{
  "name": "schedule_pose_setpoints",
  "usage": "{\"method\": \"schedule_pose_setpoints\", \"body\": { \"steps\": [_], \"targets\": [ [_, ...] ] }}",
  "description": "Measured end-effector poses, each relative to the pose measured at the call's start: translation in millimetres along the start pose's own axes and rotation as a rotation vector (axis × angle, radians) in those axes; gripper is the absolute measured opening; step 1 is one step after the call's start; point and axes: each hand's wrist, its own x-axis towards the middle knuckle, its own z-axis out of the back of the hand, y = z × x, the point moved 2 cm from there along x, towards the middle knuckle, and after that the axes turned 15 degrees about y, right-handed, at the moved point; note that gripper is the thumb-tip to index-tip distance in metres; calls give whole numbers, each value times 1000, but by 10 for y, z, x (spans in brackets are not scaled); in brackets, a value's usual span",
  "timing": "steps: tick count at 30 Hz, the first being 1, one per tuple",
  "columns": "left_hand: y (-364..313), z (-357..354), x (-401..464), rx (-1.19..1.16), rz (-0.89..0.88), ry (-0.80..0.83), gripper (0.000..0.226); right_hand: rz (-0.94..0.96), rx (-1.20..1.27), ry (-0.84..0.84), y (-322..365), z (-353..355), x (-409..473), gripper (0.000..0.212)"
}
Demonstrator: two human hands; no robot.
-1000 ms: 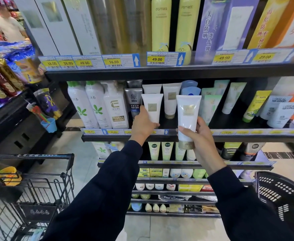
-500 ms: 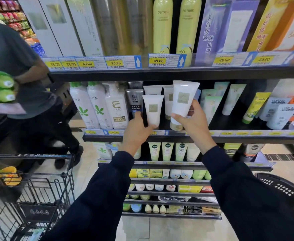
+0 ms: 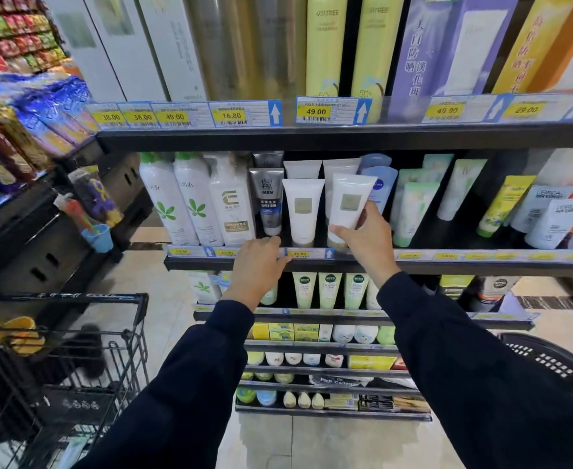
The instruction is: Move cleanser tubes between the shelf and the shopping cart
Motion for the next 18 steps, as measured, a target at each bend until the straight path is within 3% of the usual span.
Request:
{"method": "schedule_pose_setpoints", "body": {
  "steps": [12,18],
  "targets": [
    [57,-22,21,-50,-11,-32,29,-46,-358,20,-89,-26,-33,58],
    [88,-62,26,-50,-13,-41,32,-89,-313,5,-73,-52,-19,53]
  ]
}}
